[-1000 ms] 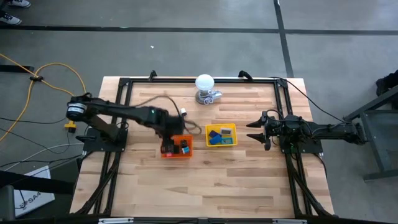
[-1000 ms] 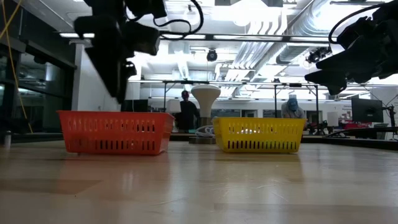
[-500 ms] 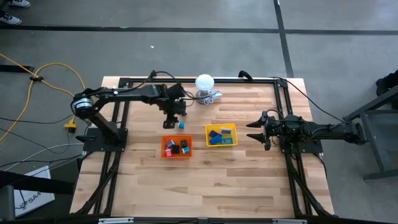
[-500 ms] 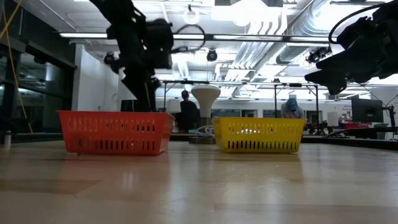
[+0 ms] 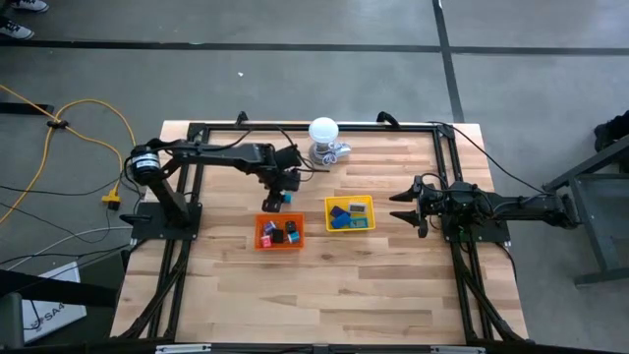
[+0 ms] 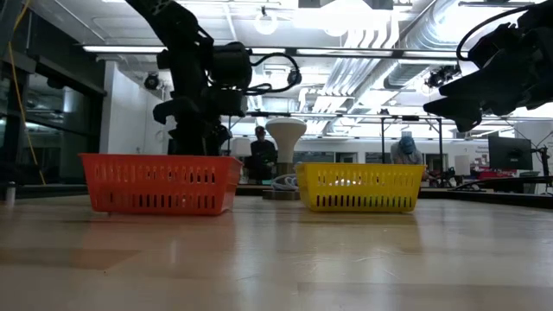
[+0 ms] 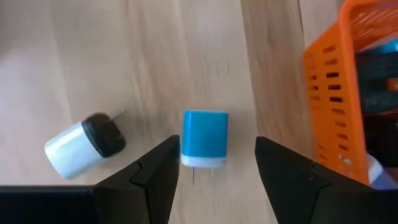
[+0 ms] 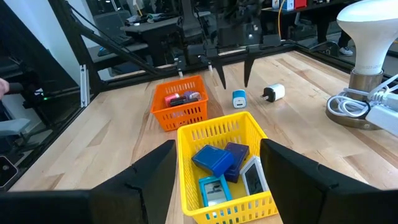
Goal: Pick & Place Office items
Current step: Put the light blue charger adapter into the orange bin
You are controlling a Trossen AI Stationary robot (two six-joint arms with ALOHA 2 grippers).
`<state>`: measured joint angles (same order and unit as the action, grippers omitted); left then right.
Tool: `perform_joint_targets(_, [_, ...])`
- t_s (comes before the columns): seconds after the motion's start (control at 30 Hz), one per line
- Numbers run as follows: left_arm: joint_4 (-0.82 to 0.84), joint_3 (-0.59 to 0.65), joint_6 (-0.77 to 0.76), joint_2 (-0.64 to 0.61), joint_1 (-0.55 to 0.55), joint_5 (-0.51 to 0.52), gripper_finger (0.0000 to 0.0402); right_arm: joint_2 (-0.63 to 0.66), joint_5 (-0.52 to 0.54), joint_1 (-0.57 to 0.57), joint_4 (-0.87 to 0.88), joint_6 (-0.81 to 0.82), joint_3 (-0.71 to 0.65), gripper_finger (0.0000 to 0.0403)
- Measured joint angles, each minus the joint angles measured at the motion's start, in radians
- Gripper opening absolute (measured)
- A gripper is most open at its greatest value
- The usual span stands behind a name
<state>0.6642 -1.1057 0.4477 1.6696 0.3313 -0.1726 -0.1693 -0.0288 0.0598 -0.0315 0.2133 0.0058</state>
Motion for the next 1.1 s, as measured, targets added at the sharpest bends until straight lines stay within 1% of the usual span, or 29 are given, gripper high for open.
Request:
perform_joint_targets(0.13, [-0.011, 0.0, -0.001, 0.016, -0.019, 0.044, 0.0203, 0.0, 0.0, 0.0, 0.0, 0.0, 0.0, 0.022])
perform_joint_targets(0.47, [-0.028, -0.001, -0.001, 0.054, -0.024, 0.073, 0.0203, 0.0, 0.0, 0.0, 0.0, 0.0, 0.0, 0.022])
perform_joint_targets(0.9, [-0.031, 0.0, -0.002, 0.093, -0.026, 0.074, 0.0203, 0.0, 0.0, 0.0, 0.0, 0.0, 0.0, 0.022])
perform_joint_targets(1.0, [-0.029, 0.0, 0.001, 0.093, -0.026, 0.074, 0.0197, 0.0, 0.0, 0.0, 0.0, 0.0, 0.0, 0.022])
perform_joint_targets(1.1, [-0.028, 0.0, 0.001, 0.093, -0.026, 0.074, 0.0179, 0.0, 0.0, 0.0, 0.0, 0.0, 0.0, 0.022])
